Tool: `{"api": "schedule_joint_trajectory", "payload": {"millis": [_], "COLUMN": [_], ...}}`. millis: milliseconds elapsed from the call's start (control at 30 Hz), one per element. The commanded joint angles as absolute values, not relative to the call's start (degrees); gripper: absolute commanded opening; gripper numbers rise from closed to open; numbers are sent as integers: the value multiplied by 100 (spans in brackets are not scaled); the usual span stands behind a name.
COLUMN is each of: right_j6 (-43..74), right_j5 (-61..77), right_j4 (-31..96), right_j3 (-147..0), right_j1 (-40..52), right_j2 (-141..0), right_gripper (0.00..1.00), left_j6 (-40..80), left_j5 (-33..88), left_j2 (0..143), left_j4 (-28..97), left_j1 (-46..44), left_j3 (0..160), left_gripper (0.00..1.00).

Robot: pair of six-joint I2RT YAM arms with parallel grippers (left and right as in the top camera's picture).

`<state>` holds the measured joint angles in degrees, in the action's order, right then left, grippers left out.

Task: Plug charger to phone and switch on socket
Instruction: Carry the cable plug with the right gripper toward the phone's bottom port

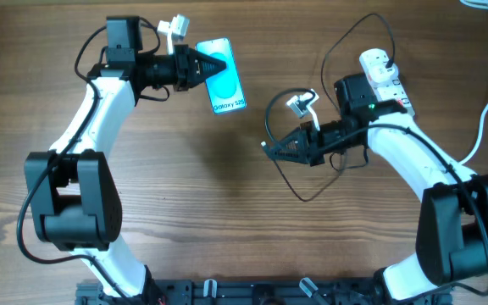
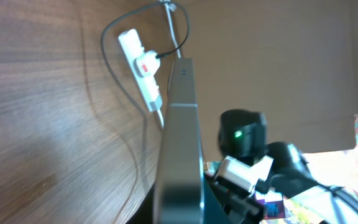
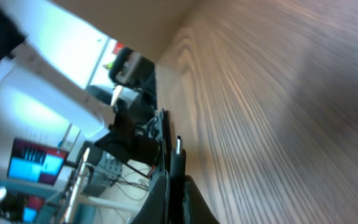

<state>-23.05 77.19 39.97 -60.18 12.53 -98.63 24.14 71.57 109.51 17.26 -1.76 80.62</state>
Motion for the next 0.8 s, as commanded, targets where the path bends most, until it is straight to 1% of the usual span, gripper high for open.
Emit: {"api": "schedule_joint_trajectory", "payload": {"millis": [0,100,167,233,367,467,533,633,767], "right_j6": [-1514,150,849,1090,1188,799,534,403,327], "right_j5": [8582,8418,7996,7502,6829,6759,6565,5892,5745], "right_j4": [2803,1179,655,602,1197,2018,2624,3426,3817], "right_j3": [-5618,-5315,-5210,-5175,-5172,-5172,-5172,-5172,-5030], "right_j1": [1251,1253,1251,1251,1205,1131,1076,1028,1026], "right_j2": [-9832,-9837,-9837,-9837,-9721,-9303,-8812,-7902,-6646], "right_gripper": [4,5,5,5,5,5,5,5,5], "left_j6": [3240,3693,3907,4005,4097,4095,4073,3940,3922], "left_j5": [7472,7319,7255,7244,7260,7260,7260,7260,7260], "left_j2": [10962,10962,10962,10960,10912,10801,10707,10562,10412], "left_j4": [1238,805,659,567,576,576,576,578,578], "left_j1": [-235,-316,-325,-325,-259,-189,-167,-163,-165], "left_j3": [8160,8160,8160,8160,8160,8160,8160,8160,8160], "left_gripper": [4,4,4,4,4,4,4,4,4]}}
